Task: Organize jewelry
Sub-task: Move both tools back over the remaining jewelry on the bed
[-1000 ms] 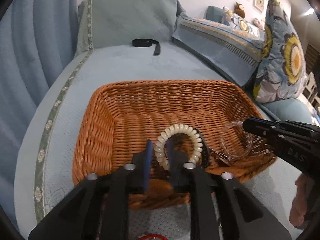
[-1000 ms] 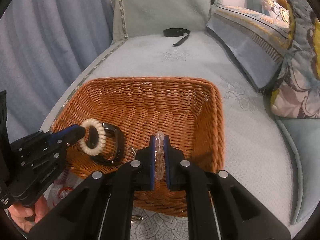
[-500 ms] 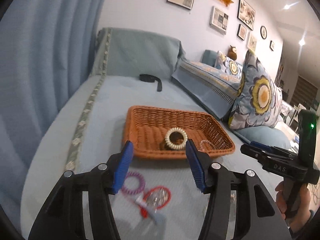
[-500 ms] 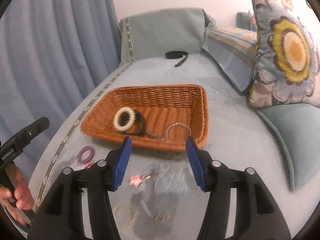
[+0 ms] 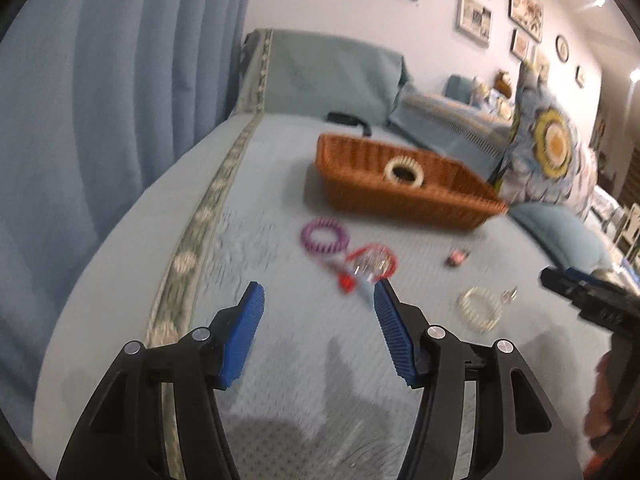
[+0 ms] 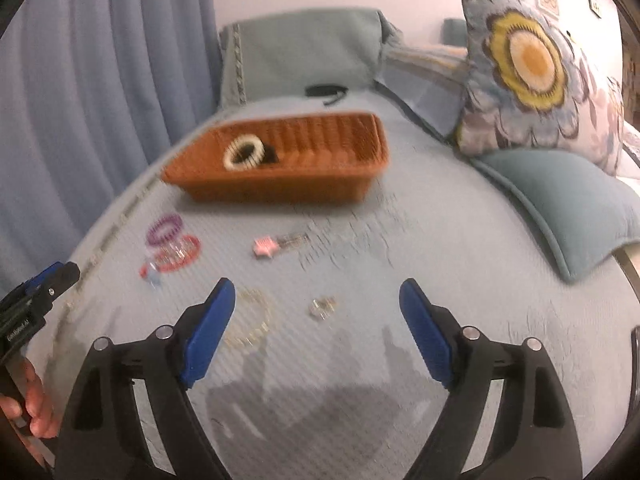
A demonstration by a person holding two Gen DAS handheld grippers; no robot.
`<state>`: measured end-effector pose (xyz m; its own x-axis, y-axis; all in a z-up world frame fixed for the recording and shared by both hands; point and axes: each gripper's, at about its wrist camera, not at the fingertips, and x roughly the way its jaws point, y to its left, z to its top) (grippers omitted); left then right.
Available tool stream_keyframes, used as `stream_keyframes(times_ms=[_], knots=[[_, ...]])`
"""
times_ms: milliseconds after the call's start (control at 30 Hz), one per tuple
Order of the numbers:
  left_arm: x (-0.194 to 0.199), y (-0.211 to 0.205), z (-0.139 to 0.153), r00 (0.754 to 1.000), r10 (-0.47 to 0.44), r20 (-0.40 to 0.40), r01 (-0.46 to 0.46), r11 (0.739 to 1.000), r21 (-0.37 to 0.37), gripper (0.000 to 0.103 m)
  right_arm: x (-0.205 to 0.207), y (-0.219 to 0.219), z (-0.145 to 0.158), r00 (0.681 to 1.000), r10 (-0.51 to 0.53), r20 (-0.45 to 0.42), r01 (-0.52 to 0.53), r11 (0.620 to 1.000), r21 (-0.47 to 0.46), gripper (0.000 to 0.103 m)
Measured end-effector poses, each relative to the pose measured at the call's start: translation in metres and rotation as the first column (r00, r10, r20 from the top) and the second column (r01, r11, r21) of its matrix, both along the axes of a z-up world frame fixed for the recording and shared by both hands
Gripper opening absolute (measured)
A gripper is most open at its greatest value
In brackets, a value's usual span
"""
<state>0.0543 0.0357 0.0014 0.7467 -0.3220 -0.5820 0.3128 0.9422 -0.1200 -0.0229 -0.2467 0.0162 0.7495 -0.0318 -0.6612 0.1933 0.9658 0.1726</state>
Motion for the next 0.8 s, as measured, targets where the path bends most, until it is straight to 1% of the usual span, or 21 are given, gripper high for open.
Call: stream_keyframes(times_ms=[67, 100, 167, 200, 233, 300, 367, 433, 533, 633, 667, 700, 733, 800], knots=[[-0.001, -0.001, -0.010, 1.000, 0.006, -0.013, -0.006, 1.000, 0.000, 0.056, -0.003, -0.003, -0.004, 1.000, 0.002, -0.002, -0.002, 1.000, 0.011, 0.080], [-0.002, -0.003, -0.013, 1.000, 0.008, -0.012, -0.008, 1.000, 0.016, 0.056, -0.004, -0.003, -0.004, 1.000, 0.002, 0.001, -0.002, 1.000, 0.004, 0.081], [-0.005, -0.008, -0.012, 1.000, -0.002, 0.005, 0.002, 0.999, 0.035, 0.056, -0.007, -0.001, -0.005, 1.000, -0.006, 0.013, 0.006, 0.999, -0.035, 0.086], [-0.005, -0.009, -0.013, 1.000, -0.004, 0.007, 0.004, 0.999, 0.042, 0.056, -0.008, 0.000, -0.005, 1.000, -0.011, 0.013, 0.011, 0.999, -0.048, 0.090], [-0.004, -0.010, -0.016, 1.000, -0.006, 0.002, 0.006, 0.999, 0.049, 0.056, -0.008, 0.000, -0.004, 1.000, -0.018, 0.013, 0.019, 0.998, -0.061, 0.091], [-0.001, -0.012, -0.019, 1.000, -0.007, -0.020, 0.008, 0.998, 0.061, 0.056, -0.008, -0.001, -0.005, 1.000, -0.020, 0.010, 0.020, 0.997, -0.071, 0.092], [-0.001, -0.012, -0.020, 1.000, -0.010, -0.025, 0.011, 0.998, 0.059, 0.056, -0.008, -0.002, -0.005, 1.000, -0.026, 0.006, 0.026, 0.997, -0.076, 0.092], [0.000, -0.014, -0.020, 0.999, -0.018, -0.034, 0.021, 0.997, 0.069, 0.056, -0.007, -0.006, -0.006, 1.000, -0.026, -0.004, 0.025, 0.998, -0.063, 0.092], [0.002, -0.019, -0.019, 0.999, -0.028, -0.044, 0.032, 0.996, 0.080, 0.056, -0.007, -0.015, -0.010, 0.999, -0.031, -0.019, 0.030, 1.000, -0.007, 0.092], [0.010, -0.022, -0.018, 0.995, -0.039, -0.090, 0.041, 0.999, 0.016, 0.056, -0.009, -0.029, -0.015, 0.999, -0.042, -0.028, 0.044, 0.995, 0.084, 0.092], [0.013, -0.023, -0.017, 0.993, -0.048, -0.105, 0.046, 0.999, -0.015, 0.056, -0.009, -0.030, -0.016, 0.998, -0.048, -0.031, 0.050, 0.995, 0.082, 0.092], [0.016, -0.024, -0.018, 0.992, -0.050, -0.115, 0.047, 0.998, -0.029, 0.056, -0.009, -0.031, -0.017, 0.997, -0.059, -0.038, 0.062, 0.996, 0.059, 0.092], [0.018, -0.026, -0.019, 0.991, -0.052, -0.127, 0.048, 0.998, -0.034, 0.055, -0.009, -0.029, -0.017, 0.997, -0.058, -0.043, 0.059, 0.998, 0.037, 0.092], [0.025, -0.031, -0.023, 0.981, -0.077, -0.179, 0.070, 0.996, -0.048, 0.054, -0.008, -0.026, -0.017, 0.998, -0.047, -0.043, 0.048, 0.999, 0.019, 0.092]])
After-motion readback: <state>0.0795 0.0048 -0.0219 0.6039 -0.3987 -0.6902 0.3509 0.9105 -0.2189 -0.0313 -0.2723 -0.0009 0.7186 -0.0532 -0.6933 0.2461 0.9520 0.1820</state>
